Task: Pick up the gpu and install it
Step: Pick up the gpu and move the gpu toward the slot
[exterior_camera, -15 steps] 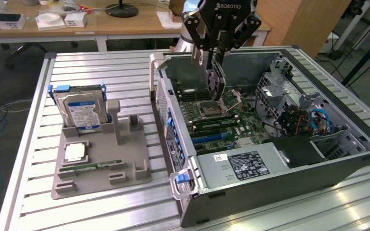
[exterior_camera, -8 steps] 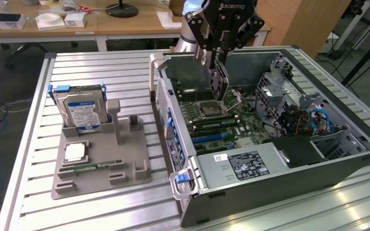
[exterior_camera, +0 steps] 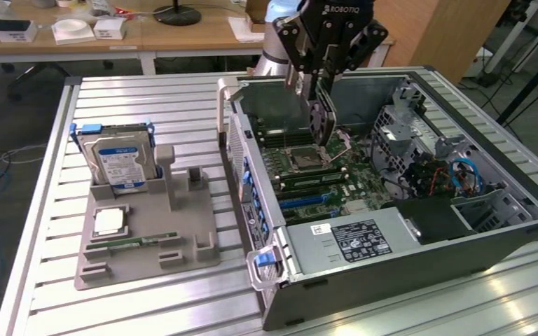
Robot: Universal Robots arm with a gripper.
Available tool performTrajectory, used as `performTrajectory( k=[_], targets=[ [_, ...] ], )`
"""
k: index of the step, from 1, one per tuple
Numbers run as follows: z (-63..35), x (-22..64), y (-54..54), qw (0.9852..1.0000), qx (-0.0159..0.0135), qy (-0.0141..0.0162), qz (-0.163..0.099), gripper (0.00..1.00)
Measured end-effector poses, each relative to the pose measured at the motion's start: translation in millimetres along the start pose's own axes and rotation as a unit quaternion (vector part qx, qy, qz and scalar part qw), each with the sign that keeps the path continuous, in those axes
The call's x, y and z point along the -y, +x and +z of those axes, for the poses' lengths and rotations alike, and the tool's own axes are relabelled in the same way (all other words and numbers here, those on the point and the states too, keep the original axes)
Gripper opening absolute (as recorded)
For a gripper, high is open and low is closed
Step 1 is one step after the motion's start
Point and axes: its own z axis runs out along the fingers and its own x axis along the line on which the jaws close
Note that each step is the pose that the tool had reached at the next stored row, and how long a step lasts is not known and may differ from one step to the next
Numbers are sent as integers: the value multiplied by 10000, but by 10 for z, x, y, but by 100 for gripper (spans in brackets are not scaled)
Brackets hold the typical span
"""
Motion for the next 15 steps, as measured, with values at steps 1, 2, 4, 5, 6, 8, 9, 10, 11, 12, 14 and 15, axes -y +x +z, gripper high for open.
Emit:
performTrajectory(
  k=[1,2,4,5,6,8,9,10,11,12,14,15],
  targets=[
    [0,0,-6,10000,0,0,0,26],
    [0,-1,-12,10000,0,0,0,26],
    [0,-2,-25,10000,0,0,0,26],
    [0,-2,-31,10000,0,0,0,26],
    [1,-3,-38,10000,0,0,0,26],
    [1,-3,-50,10000,0,0,0,26],
    [1,-4,-56,10000,0,0,0,26],
    [1,-4,-63,10000,0,0,0,26],
    [1,-5,-70,10000,0,0,0,26],
    [1,-5,-77,10000,0,0,0,26],
    [1,-6,-93,10000,0,0,0,26],
    [2,-7,-101,10000,0,0,0,26]
  ],
)
